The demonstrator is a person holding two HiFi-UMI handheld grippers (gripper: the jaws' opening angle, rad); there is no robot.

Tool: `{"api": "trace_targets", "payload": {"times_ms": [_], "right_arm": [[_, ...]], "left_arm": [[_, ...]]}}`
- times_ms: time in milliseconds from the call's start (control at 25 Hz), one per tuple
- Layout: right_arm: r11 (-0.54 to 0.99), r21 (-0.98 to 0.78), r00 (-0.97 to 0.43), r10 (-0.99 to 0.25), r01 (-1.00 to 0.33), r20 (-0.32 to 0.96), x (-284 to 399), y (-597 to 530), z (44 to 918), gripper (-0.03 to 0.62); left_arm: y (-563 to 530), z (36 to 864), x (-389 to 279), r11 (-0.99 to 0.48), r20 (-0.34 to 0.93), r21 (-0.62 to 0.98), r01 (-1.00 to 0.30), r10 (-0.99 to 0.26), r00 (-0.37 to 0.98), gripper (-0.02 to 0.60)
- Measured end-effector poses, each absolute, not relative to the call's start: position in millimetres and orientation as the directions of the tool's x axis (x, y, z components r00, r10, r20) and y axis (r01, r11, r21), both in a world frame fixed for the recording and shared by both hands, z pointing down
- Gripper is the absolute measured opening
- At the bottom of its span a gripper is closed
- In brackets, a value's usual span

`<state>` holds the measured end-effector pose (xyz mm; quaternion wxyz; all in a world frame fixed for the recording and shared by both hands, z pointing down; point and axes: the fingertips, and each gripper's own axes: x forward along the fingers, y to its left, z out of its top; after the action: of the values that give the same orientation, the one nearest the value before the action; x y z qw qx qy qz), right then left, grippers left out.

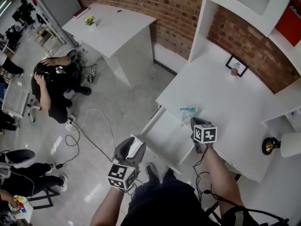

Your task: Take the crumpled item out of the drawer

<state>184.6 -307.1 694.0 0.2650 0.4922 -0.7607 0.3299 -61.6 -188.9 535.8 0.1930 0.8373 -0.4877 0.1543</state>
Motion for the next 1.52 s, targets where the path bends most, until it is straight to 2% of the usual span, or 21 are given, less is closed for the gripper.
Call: {"api": "trace_targets", "payload": {"times_ms": [280, 440, 640, 960, 1320, 1520], "right_arm": [[0.076, -0.259, -0.254, -0.584, -0.963, 0.771, 242.7, -334.6, 707.4, 0.003], [0.011, -0.283, -0.235, -0.589, -0.959, 0.773, 251.0, -337.5, 717.7, 0.010], [-0.021, -0.311, -0.226, -0.641, -0.950, 0.733, 249.3, -341.9, 707.0, 0.102], [0.064, -0.260, -0.214, -0.766, -0.964, 0.606, 237.7, -344.5, 637.9, 0.106], [0.208, -0.175, -0.263, -0.877, -0.962, 0.401, 214.2, -322.7, 533.6, 0.037], [0.264, -0.090, -0.279, -0.909, -0.960, 0.310, 194.2, -304.2, 474.5, 0.023]], "left_arm": [[-198.5, 524.5, -65.0, -0.426, 0.433, 0.173, -0.888, -0.777, 0.457, 0.193], [-200.8, 519.2, -67.2, -0.426, 0.430, 0.161, -0.890, -0.782, 0.452, 0.193], [-200.2, 510.0, -67.2, -0.462, 0.435, 0.072, -0.884, -0.783, 0.444, 0.193], [-205.6, 499.7, -75.4, -0.456, 0.397, 0.118, -0.882, -0.793, 0.463, 0.193], [-228.5, 465.0, -84.3, -0.450, 0.303, 0.110, -0.886, -0.834, 0.461, 0.192], [-232.3, 431.4, -89.2, -0.441, 0.232, 0.095, -0.892, -0.862, 0.451, 0.192]]}}
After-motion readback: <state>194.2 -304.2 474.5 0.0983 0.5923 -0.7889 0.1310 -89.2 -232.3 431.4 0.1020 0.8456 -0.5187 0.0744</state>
